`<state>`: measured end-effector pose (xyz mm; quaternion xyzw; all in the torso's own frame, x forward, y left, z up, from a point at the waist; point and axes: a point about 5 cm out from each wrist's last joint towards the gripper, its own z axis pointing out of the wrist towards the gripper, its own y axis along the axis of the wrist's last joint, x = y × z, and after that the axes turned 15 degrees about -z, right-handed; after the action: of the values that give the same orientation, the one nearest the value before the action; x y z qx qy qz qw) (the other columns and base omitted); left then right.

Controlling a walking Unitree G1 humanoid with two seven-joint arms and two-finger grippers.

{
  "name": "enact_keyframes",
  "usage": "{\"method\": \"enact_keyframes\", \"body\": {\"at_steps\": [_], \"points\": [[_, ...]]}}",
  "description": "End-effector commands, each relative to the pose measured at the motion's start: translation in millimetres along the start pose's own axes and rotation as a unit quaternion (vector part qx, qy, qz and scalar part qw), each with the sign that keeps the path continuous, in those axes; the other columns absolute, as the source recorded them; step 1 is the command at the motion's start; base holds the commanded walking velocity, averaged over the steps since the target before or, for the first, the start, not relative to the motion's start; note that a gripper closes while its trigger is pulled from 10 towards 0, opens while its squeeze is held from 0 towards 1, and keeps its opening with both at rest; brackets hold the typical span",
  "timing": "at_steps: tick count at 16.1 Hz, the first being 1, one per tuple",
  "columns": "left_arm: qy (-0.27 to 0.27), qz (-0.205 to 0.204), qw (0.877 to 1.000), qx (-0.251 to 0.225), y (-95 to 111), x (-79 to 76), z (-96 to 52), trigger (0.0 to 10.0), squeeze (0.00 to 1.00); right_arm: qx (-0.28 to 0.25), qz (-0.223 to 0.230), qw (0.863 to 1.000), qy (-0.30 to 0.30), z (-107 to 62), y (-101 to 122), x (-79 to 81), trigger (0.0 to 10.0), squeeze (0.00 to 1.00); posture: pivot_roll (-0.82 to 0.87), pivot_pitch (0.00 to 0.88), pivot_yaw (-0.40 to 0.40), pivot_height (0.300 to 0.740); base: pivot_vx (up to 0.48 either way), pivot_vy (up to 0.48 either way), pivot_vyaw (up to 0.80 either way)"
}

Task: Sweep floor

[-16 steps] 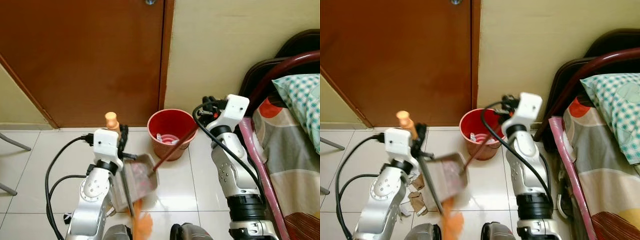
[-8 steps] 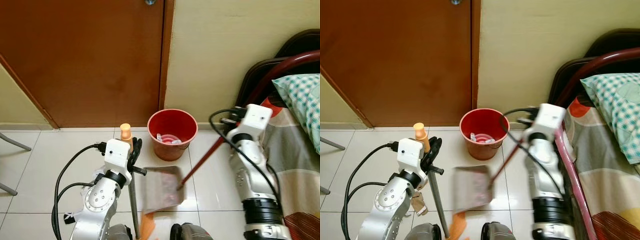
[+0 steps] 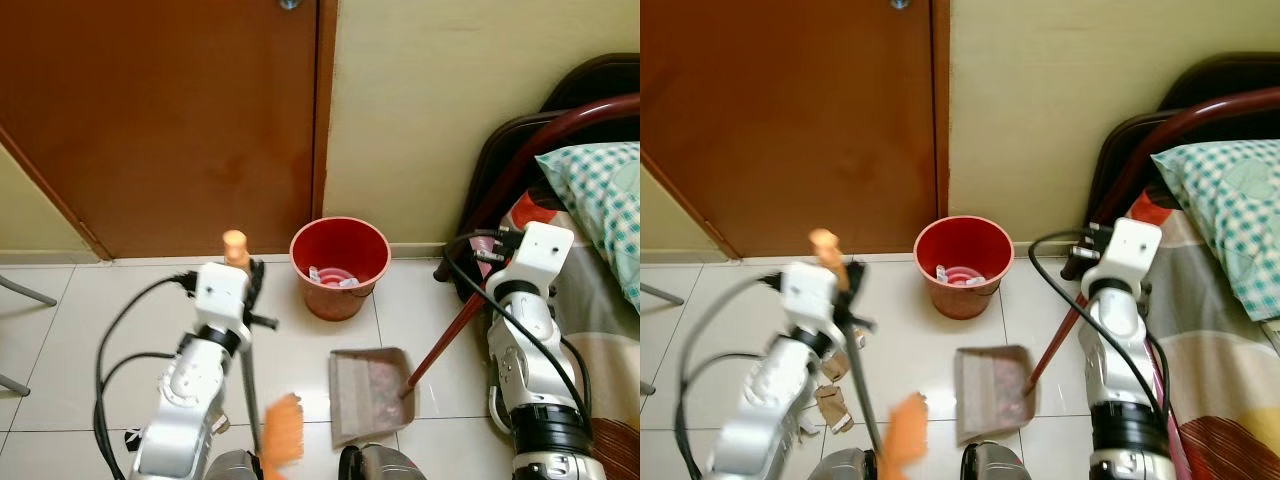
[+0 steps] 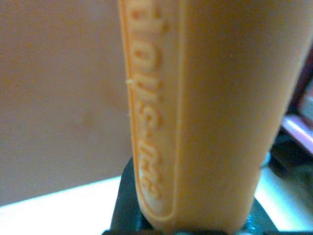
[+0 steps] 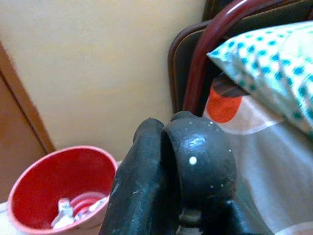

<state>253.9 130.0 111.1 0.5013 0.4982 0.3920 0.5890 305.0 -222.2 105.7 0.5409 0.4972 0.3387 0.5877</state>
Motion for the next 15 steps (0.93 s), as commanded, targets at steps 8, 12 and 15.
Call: {"method": "enact_keyframes", "body": {"at_steps": [8, 12, 15], "points": [[0.021, 0.004, 0.996, -0.083, 24.7, 8.4, 6.8, 10.0, 0.0, -0.009, 0.043, 0.999, 0.024, -4.2, 3.2, 8.6, 10.0, 0.0, -0.01, 0.06, -0.031, 0.74, 0.0, 0.0, 0.0], [0.013, 0.004, 0.997, -0.079, 21.9, 3.9, 6.3, 10.0, 0.0, -0.009, 0.038, 0.999, 0.031, -7.0, 1.7, 12.9, 10.0, 0.0, -0.01, 0.056, -0.016, 0.74, -0.201, 0.0, 0.0], [0.013, 0.001, 0.996, -0.083, 22.3, -0.6, 8.9, 10.0, 0.0, -0.01, 0.032, 0.999, 0.036, -5.5, 3.1, 13.6, 10.0, 0.0, -0.01, 0.065, -0.027, 0.74, -0.275, 0.0, 0.0]]}}
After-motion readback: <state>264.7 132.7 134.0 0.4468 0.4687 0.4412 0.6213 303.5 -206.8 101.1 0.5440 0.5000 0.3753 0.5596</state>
